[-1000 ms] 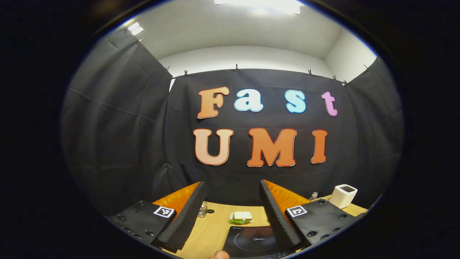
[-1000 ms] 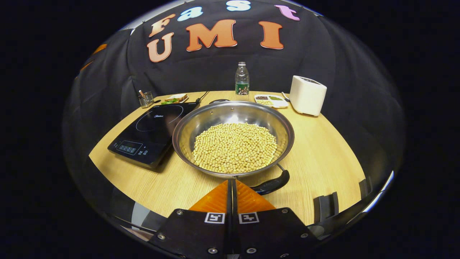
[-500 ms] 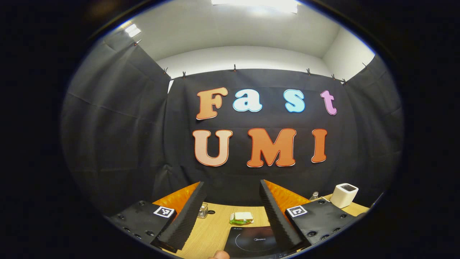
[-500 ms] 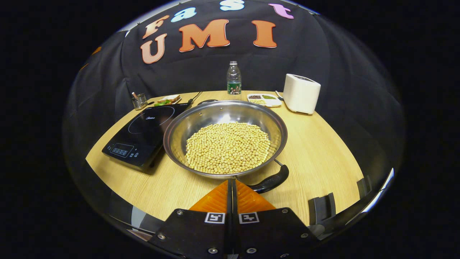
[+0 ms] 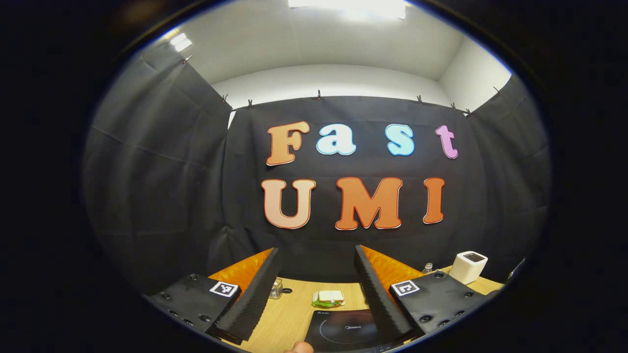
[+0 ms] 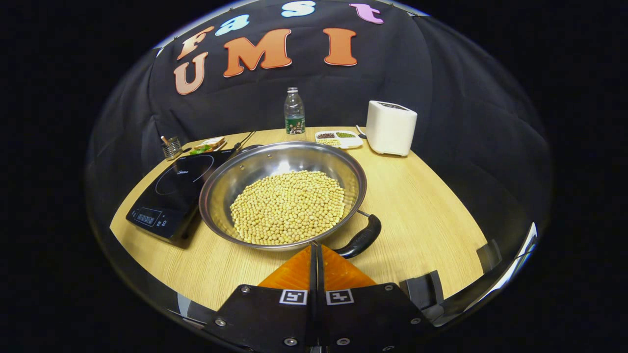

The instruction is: First push the handle of the pot to place it horizontally, then grasp the pot with both hands and set it on the induction cooktop.

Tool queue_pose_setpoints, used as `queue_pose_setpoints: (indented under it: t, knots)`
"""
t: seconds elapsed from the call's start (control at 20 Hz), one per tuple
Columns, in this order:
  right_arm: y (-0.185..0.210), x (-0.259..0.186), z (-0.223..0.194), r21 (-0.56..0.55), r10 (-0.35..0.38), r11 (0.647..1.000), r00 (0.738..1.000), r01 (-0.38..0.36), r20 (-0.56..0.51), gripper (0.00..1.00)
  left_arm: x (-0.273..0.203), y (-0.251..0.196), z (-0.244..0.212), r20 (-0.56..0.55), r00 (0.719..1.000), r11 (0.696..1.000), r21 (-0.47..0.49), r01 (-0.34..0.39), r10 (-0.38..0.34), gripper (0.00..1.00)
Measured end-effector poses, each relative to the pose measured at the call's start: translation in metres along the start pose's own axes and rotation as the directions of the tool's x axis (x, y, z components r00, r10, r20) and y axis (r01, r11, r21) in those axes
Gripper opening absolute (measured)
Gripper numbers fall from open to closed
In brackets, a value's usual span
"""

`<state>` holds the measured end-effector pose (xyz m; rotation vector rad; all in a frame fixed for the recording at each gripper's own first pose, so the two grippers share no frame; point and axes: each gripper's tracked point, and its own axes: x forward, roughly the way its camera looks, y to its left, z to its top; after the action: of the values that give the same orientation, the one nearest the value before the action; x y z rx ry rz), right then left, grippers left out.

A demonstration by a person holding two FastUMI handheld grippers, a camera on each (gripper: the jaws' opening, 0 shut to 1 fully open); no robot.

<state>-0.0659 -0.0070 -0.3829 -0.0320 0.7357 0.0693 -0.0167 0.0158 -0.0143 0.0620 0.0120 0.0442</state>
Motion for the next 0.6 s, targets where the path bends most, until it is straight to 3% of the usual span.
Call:
queue_pose_setpoints:
  t: [0.6]
  knots:
    - [-0.034, 0.016, 0.016, 0.054, -0.066, 0.996, 0.998, 0.066, 0.005, 0.0, 0.005, 0.007, -0.006, -0.011, 1.0, 1.0, -0.002, -0.024, 0.024, 0.99]
